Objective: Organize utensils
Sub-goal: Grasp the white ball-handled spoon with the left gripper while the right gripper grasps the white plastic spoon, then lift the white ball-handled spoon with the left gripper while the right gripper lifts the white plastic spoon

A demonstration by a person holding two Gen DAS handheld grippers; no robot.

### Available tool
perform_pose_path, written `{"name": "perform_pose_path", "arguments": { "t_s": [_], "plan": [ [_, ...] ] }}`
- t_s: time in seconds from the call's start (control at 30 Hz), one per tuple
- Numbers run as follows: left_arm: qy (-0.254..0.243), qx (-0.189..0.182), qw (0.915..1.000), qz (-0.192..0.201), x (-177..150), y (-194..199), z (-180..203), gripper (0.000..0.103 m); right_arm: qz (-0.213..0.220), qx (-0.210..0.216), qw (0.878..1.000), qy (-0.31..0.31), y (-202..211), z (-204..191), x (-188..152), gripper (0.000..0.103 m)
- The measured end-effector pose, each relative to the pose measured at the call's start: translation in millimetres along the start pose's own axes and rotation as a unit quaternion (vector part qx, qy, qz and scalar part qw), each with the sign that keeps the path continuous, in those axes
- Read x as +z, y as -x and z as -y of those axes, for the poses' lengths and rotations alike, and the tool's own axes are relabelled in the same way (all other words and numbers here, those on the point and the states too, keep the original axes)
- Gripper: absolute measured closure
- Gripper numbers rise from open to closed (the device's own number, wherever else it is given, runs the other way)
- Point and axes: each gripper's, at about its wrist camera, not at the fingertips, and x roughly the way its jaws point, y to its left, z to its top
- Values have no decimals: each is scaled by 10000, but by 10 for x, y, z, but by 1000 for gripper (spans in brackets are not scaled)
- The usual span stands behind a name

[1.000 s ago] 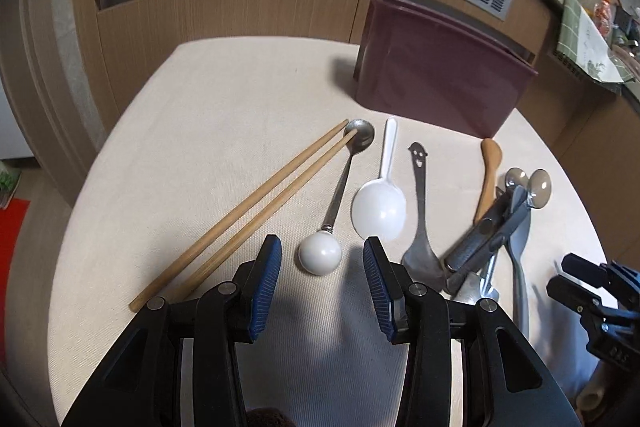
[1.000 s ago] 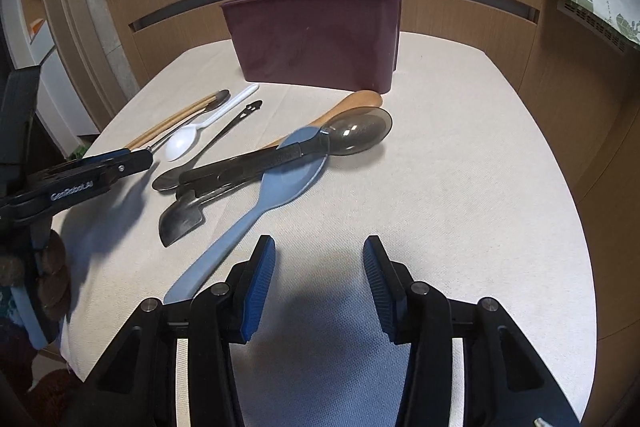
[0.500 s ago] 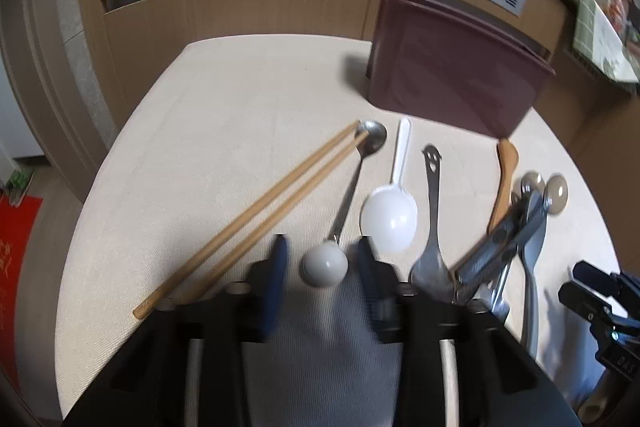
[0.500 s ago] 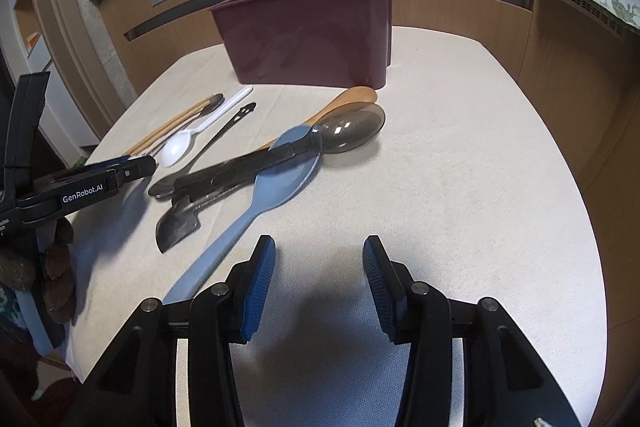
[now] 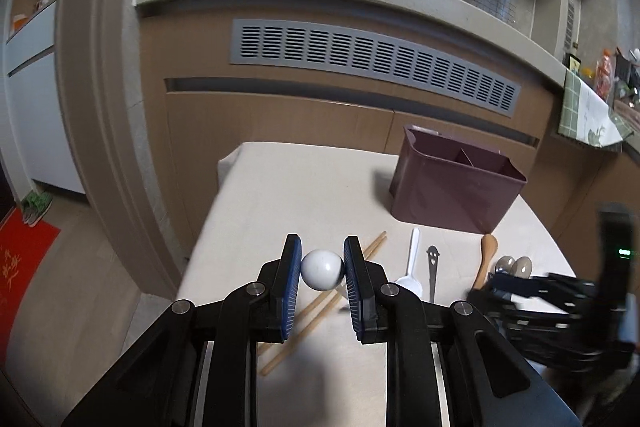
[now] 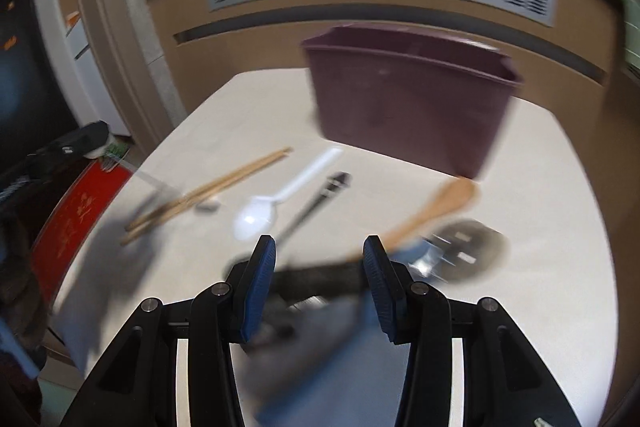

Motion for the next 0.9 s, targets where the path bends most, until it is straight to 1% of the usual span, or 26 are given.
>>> {"name": "perform_pose_path", "arguments": {
  "t_s": [0.07,0.1,0.17,0.2,0.27,0.33,0.37,0.4,0.43,0.53,0.6,0.73,0.8,0.9],
  "plan": [
    [29,2,10000,27,-7,31,-19,81,-124,178,9998,34,-188,-141,96,63],
    [30,-9,10000,49,-15,46,-29,81,-185,239,9995,11,-278,-193,142,65],
    [39,-36,10000,61,-31,77,-45,81,-310,297,9990,-131,-478,-290,240,68],
    [40,-36,10000,64,-44,98,-58,81,-355,277,9988,-185,-543,-310,275,71],
    [48,-49,10000,59,-52,130,-79,81,-481,-26,9984,-295,-776,-341,376,74],
    [77,-83,9999,54,-61,164,-107,81,-667,-181,9973,-258,-893,-348,391,74],
    [84,-104,9999,51,-67,183,-121,81,-643,-178,9975,-212,-862,-352,389,75],
    [91,-127,9999,50,-73,196,-131,81,-755,-141,9970,-48,-823,-359,361,75],
    [112,-152,9998,50,-81,205,-141,81,-853,-74,9962,134,-761,-343,304,76],
    [186,-271,9995,18,-102,203,-135,81,-951,61,9941,521,-568,-211,128,77],
    [227,-386,9990,4,-110,195,-107,81,-877,191,9937,676,-390,-46,14,76],
    [132,-530,9985,-17,-119,184,-9,81,-910,-57,9938,639,-297,200,14,76],
    [90,-549,9984,-42,-125,185,19,81,-865,-16,9953,441,-280,294,79,75],
    [93,-547,9984,-64,-117,178,35,81,-650,149,9973,302,-281,345,201,75]
  ]
}}
